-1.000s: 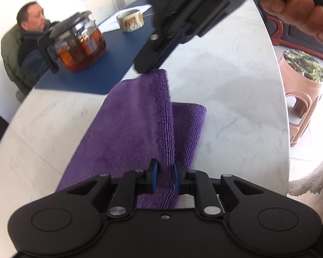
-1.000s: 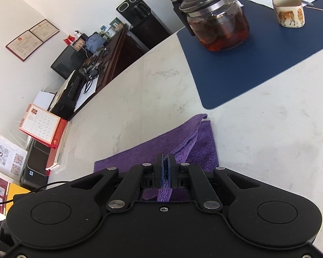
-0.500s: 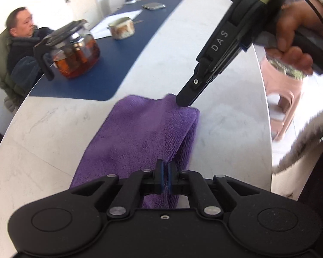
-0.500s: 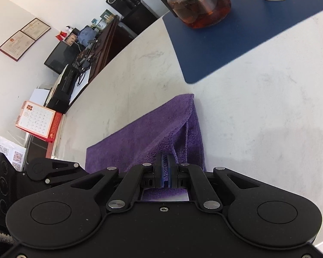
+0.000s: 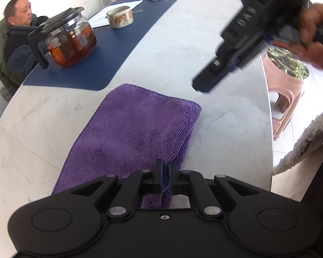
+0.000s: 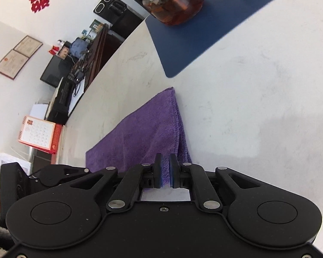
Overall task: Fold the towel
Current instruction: 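Pinch the purple towel edge again with the right gripper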
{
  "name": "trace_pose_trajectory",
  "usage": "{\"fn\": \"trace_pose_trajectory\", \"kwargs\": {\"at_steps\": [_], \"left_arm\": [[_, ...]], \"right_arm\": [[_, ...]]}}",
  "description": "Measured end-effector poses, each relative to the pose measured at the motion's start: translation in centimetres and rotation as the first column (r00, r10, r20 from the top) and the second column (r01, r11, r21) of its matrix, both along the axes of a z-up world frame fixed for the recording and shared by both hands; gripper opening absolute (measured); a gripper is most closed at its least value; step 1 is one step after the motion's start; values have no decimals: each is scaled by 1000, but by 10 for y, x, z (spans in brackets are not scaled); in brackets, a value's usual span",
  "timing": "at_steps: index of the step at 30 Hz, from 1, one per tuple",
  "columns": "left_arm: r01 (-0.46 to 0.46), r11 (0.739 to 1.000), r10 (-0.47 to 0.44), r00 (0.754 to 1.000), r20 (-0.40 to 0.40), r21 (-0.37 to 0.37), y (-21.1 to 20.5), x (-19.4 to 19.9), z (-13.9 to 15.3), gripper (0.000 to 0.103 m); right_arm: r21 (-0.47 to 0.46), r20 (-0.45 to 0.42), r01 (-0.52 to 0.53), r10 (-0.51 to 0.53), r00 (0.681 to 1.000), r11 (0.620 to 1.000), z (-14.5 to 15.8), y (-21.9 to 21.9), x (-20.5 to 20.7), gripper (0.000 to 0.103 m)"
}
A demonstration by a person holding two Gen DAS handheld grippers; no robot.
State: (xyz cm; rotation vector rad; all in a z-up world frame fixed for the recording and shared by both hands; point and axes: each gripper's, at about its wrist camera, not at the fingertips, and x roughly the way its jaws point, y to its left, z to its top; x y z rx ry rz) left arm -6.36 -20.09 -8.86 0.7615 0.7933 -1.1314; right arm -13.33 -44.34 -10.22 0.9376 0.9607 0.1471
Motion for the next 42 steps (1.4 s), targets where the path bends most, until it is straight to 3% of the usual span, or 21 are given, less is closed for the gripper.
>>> {"fn": "trace_pose_trajectory", "kwargs": {"at_steps": [4, 11, 15, 19, 26, 29, 32, 35, 42], "left_arm": [[-16, 1000, 16, 1000, -17, -24, 0, 2, 4, 5], [-47, 997, 45, 998, -54, -54, 5, 7, 12, 5], [-36, 998, 33, 998, -54, -51, 6, 4, 12, 5], [-23, 999, 20, 998, -59, -50, 7, 2, 9, 5], [12, 998, -15, 998, -58, -58, 2, -4, 3, 5], [35, 997, -39, 997, -64, -63, -1, -6, 1, 5], [56, 998, -59, 995, -83, -35, -6, -9, -8, 7], [77, 997, -77, 992, -103, -4, -9, -13, -16, 8], [112, 994, -109, 985, -131, 15, -2, -17, -12, 13]], "right_arm": [[192, -80, 47, -33, 996, 980, -30, 5, -11, 21], [322, -80, 76, -53, 995, 944, -47, 20, 7, 24], [332, -63, 104, -88, 994, 938, -49, 21, 19, 24], [270, -54, 116, -105, 993, 956, -47, 20, 29, 24], [63, -47, 75, -72, 996, 995, -37, 25, 36, 5], [-17, -13, 45, -45, 999, 999, -25, 27, 34, 5], [-104, 27, 20, -17, 999, 994, -8, 27, 29, 4], [-217, 6, -36, 38, 999, 976, -7, 32, 25, 5], [-322, -29, -91, 86, 996, 942, 0, 31, 13, 7]]}}
